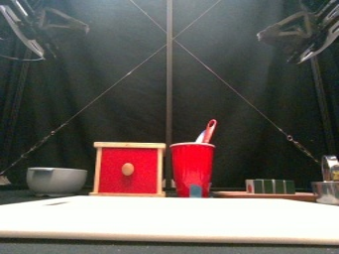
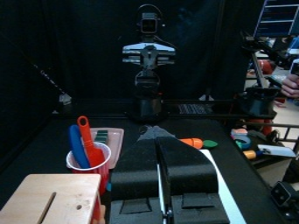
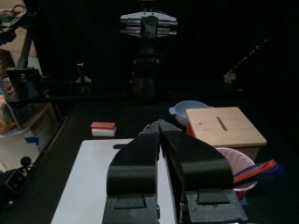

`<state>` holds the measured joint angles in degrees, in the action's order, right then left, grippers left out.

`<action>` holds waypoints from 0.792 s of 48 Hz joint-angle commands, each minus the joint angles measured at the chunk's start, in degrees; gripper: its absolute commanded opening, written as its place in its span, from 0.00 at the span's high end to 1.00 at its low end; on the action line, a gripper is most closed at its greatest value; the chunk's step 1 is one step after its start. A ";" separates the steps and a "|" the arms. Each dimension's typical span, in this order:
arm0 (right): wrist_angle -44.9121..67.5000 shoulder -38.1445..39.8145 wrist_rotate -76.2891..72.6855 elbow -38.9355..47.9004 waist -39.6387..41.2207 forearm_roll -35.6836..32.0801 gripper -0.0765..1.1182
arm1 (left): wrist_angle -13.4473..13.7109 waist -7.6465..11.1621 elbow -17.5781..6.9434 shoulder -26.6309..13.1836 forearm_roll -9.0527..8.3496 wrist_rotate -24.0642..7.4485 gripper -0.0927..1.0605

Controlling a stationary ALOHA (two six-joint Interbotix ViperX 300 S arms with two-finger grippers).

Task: Place sushi on board then cut the sushi with the knife then place the pieces on the plate
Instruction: Place the sushi on the board

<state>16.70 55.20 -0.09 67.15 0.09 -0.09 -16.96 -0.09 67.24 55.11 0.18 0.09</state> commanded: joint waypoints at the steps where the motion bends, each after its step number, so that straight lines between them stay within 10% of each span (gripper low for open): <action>1: 0.18 -1.05 -0.18 -0.35 0.18 0.09 0.93 | -0.79 -0.09 -0.79 -2.72 -0.26 -0.44 0.97; 25: -23.47 -11.87 -1.76 -5.19 8.96 9.23 0.87 | -0.97 0.53 -4.66 -17.40 -0.35 -0.26 0.94; 38: -36.56 -14.41 -1.67 -8.17 15.73 8.26 0.45 | -0.97 0.44 -5.01 -20.57 -0.26 -0.09 0.94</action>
<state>-18.02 40.87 -1.85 60.82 14.59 8.61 -17.40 0.26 63.81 34.80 -0.18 -0.18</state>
